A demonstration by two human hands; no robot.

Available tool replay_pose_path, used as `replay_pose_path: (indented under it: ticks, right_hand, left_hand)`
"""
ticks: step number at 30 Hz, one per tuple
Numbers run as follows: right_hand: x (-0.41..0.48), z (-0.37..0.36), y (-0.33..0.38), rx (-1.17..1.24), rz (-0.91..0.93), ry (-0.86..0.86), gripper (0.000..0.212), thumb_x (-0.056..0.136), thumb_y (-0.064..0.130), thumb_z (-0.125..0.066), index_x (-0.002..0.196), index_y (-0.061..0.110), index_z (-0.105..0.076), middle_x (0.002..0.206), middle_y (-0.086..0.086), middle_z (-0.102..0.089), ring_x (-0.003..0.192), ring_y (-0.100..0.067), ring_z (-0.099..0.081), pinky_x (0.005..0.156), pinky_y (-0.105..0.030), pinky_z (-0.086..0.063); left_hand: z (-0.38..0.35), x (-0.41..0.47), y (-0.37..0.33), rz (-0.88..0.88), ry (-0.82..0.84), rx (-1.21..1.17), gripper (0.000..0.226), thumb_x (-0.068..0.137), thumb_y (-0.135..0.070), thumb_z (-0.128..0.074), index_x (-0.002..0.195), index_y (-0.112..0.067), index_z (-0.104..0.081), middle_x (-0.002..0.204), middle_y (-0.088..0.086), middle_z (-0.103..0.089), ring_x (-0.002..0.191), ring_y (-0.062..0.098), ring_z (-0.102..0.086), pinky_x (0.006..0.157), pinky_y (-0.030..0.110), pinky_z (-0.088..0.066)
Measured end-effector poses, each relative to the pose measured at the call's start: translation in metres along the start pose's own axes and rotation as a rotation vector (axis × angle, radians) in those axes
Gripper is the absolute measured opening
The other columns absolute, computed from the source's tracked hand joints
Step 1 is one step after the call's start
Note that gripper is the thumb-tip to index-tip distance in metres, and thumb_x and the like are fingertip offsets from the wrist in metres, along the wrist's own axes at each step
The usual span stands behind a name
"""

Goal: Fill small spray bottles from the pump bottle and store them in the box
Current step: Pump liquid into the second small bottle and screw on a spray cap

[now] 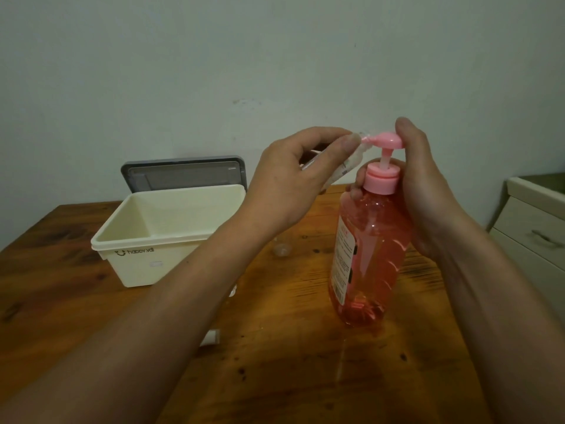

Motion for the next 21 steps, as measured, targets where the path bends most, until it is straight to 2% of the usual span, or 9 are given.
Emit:
replay_pose_path:
  ticks: [2, 5, 8, 10, 11, 13, 15, 18, 21]
  right_hand:
    - [0.001, 0.001, -0.001, 0.019, -0.006, -0.004, 0.083, 0.089, 0.075, -0.030, 0.085, 0.003, -0.071, 0.071, -0.013, -0.067, 0.062, -0.023, -0.064, 0.067, -0.033, -0.052]
    - [0.002, 0.000, -0.003, 0.034, -0.018, -0.012, 0.092, 0.085, 0.078, -0.033, 0.115, -0.003, -0.066, 0.094, -0.024, -0.072, 0.080, -0.036, -0.068, 0.078, -0.046, -0.056]
    - [0.001, -0.002, -0.002, -0.005, -0.019, -0.014, 0.101, 0.079, 0.088, -0.030, 0.117, 0.002, -0.067, 0.110, -0.030, -0.069, 0.101, -0.046, -0.068, 0.091, -0.058, -0.053]
    - [0.000, -0.004, 0.001, -0.014, -0.006, -0.014, 0.102, 0.077, 0.089, -0.029, 0.115, 0.003, -0.068, 0.104, -0.027, -0.071, 0.098, -0.046, -0.069, 0.090, -0.057, -0.055]
    - [-0.001, -0.003, 0.002, -0.008, -0.006, -0.012, 0.099, 0.078, 0.088, -0.031, 0.114, 0.003, -0.068, 0.096, -0.023, -0.073, 0.089, -0.042, -0.072, 0.087, -0.051, -0.057]
    - [-0.002, -0.002, 0.001, 0.017, -0.012, -0.016, 0.091, 0.083, 0.082, -0.035, 0.106, 0.002, -0.070, 0.072, -0.013, -0.070, 0.065, -0.027, -0.068, 0.070, -0.039, -0.057]
    - [-0.002, -0.001, 0.001, 0.030, -0.021, -0.037, 0.078, 0.085, 0.077, -0.038, 0.085, 0.005, -0.070, 0.061, -0.007, -0.064, 0.054, -0.020, -0.061, 0.062, -0.032, -0.052]
    - [-0.003, -0.003, 0.004, 0.077, -0.006, -0.067, 0.064, 0.090, 0.066, -0.042, 0.066, 0.012, -0.065, 0.058, -0.008, -0.061, 0.050, -0.020, -0.056, 0.058, -0.031, -0.048]
    - [-0.001, -0.004, 0.007, 0.126, 0.030, -0.101, 0.063, 0.094, 0.049, -0.042, 0.047, 0.017, -0.067, 0.053, -0.006, -0.059, 0.051, -0.021, -0.051, 0.058, -0.031, -0.042]
  left_hand:
    - [-0.004, -0.006, -0.001, -0.006, 0.043, 0.002, 0.029, 0.087, -0.038, -0.069, 0.115, -0.030, -0.066, 0.101, -0.017, -0.066, 0.089, 0.001, -0.063, 0.073, 0.027, -0.059]
    - [-0.006, -0.014, 0.001, -0.034, 0.108, 0.048, 0.047, 0.085, -0.026, -0.073, 0.129, -0.027, -0.057, 0.114, -0.014, -0.054, 0.094, -0.006, -0.056, 0.076, 0.013, -0.050]
    - [-0.004, -0.022, 0.004, -0.008, 0.096, -0.016, 0.052, 0.085, -0.019, -0.072, 0.133, -0.028, -0.054, 0.117, -0.008, -0.053, 0.096, -0.005, -0.055, 0.077, 0.009, -0.047]
    - [-0.001, -0.027, 0.007, 0.021, 0.029, -0.109, 0.049, 0.083, -0.021, -0.074, 0.129, -0.028, -0.056, 0.114, -0.012, -0.059, 0.097, -0.001, -0.059, 0.077, 0.015, -0.053]
    - [-0.001, -0.029, 0.009, 0.045, -0.010, -0.156, 0.047, 0.081, -0.022, -0.076, 0.124, -0.027, -0.057, 0.111, -0.012, -0.061, 0.097, 0.001, -0.062, 0.078, 0.020, -0.056]
    - [-0.002, -0.034, 0.015, 0.096, -0.067, -0.234, 0.040, 0.080, -0.024, -0.076, 0.117, -0.026, -0.060, 0.106, -0.009, -0.065, 0.095, 0.007, -0.065, 0.076, 0.029, -0.060]
    - [-0.003, -0.037, 0.020, 0.131, -0.090, -0.287, 0.038, 0.083, -0.022, -0.074, 0.119, -0.025, -0.063, 0.104, -0.008, -0.067, 0.095, 0.010, -0.067, 0.070, 0.027, -0.060]
    - [-0.004, -0.039, 0.025, 0.140, -0.100, -0.299, 0.039, 0.085, -0.023, -0.071, 0.123, -0.028, -0.062, 0.108, -0.005, -0.068, 0.093, 0.017, -0.068, 0.064, 0.025, -0.059]
    - [-0.004, -0.041, 0.028, 0.148, -0.091, -0.281, 0.040, 0.086, -0.025, -0.070, 0.125, -0.027, -0.062, 0.110, -0.005, -0.067, 0.094, 0.018, -0.068, 0.063, 0.023, -0.058]
Point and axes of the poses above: each hand's wrist, its own x-axis towards the middle knuckle, its own z-axis out of the back of the hand, y = z × x, the point moved 8 cm from there along x, towards the middle knuckle
